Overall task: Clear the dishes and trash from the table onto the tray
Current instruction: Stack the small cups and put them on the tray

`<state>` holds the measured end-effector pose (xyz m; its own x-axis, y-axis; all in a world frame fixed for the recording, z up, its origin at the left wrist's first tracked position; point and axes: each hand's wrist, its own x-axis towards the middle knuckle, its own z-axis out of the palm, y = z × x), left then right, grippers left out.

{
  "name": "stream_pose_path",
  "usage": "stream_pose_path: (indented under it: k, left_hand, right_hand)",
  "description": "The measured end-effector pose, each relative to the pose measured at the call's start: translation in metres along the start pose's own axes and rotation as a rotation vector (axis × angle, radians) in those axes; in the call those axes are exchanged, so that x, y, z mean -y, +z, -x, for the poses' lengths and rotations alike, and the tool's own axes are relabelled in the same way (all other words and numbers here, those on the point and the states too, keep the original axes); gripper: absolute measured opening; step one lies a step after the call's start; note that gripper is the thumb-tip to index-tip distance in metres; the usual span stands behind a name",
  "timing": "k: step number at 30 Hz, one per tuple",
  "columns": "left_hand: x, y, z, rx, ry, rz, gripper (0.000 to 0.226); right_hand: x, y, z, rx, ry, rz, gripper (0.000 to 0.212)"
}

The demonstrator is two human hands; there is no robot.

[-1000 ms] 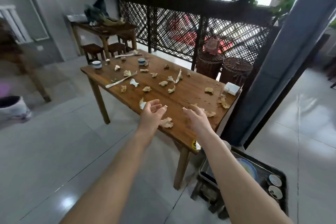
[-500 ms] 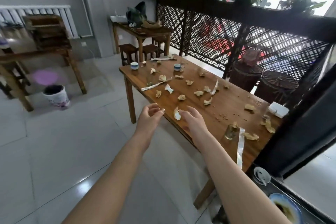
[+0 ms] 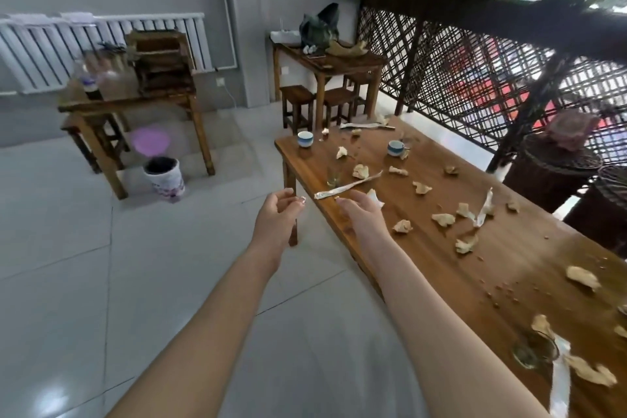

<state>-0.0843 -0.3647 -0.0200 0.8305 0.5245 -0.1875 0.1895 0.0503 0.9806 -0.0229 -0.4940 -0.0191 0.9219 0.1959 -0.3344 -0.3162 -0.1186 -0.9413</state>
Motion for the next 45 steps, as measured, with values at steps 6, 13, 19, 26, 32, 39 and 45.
stream_pose_path:
  k: [6, 13, 19, 26, 32, 39, 45]
  left_hand:
    - [-0.002, -0.013, -0.075, -0.039, -0.036, 0.015, 0.036]
    - [-0.024, -0.036, -0.185, 0.014, -0.013, -0.005, 0.026]
    - [-0.041, -0.052, -0.276, 0.118, -0.030, -0.041, 0.027]
    - [-0.040, -0.033, -0.354, 0.223, -0.081, -0.038, 0.035]
    - [-0.047, 0.006, -0.437, 0.289, -0.056, -0.038, 0.030]
    - [-0.051, 0.055, -0.532, 0.314, -0.047, -0.087, 0.022]
    - [-0.044, 0.074, -0.596, 0.331, -0.065, -0.120, 0.026]
  right_hand:
    - [0.020, 0.048, -0.065, -0.006, 0.052, 0.021, 0.051]
    - [0.045, 0.098, -0.145, -0.118, 0.039, -0.005, 0.050]
    - [0.066, 0.137, -0.210, -0.226, 0.059, -0.011, 0.050]
    - [0.071, 0.154, -0.270, -0.326, 0.107, -0.051, 0.049]
    - [0.089, 0.140, -0.346, -0.350, 0.081, -0.106, 0.050]
    - [0.109, 0.119, -0.455, -0.403, 0.077, -0.191, 0.049]
    - [0.115, 0.116, -0.515, -0.396, 0.073, -0.187, 0.052]
